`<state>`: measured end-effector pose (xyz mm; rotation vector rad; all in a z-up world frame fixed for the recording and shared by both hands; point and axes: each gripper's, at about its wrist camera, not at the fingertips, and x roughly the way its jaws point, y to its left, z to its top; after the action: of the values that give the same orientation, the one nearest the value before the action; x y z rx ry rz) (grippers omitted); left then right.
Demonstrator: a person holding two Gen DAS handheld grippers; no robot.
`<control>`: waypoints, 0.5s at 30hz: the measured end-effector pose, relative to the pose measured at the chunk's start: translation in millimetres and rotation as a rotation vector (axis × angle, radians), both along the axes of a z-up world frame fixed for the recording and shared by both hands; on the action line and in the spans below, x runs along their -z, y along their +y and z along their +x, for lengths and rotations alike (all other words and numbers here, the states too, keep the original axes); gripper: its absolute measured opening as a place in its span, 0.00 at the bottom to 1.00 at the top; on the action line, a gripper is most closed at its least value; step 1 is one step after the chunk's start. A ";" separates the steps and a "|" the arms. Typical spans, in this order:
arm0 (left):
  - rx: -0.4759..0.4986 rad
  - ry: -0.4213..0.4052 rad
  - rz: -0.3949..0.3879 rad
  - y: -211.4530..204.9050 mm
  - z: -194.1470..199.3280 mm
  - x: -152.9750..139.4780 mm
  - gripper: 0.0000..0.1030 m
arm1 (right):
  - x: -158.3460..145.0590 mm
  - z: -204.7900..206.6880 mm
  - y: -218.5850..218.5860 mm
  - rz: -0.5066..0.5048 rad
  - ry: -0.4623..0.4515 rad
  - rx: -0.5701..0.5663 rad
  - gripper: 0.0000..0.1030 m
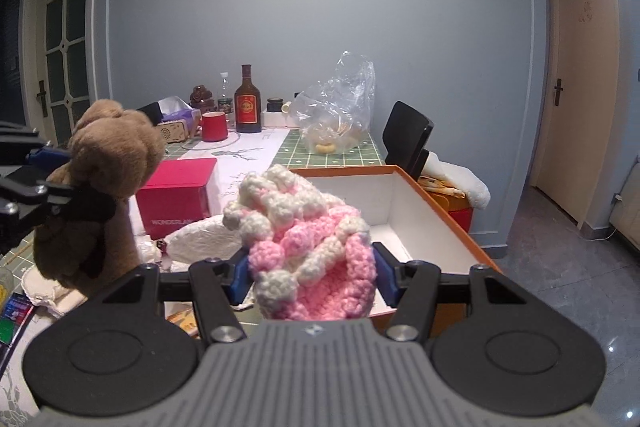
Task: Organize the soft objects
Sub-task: 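Carry the teddy bear and crocheted pouch over the orange shoebox with both tools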
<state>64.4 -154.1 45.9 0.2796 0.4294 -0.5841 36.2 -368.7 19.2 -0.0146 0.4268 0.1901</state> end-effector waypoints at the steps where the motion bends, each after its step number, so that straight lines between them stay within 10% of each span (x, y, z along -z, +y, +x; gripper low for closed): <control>1: 0.007 0.007 -0.001 -5.5 6.8 -1.7 0.55 | -0.8 2.4 -2.4 -0.008 0.004 0.003 0.58; 15: 0.009 0.131 -0.079 -67.5 90.8 -0.3 0.55 | 4.2 80.3 -49.3 -0.102 0.104 0.035 0.58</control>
<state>155.2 -221.5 46.2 0.1681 0.5300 -0.6284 116.5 -418.0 15.1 -0.0975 0.5398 0.1348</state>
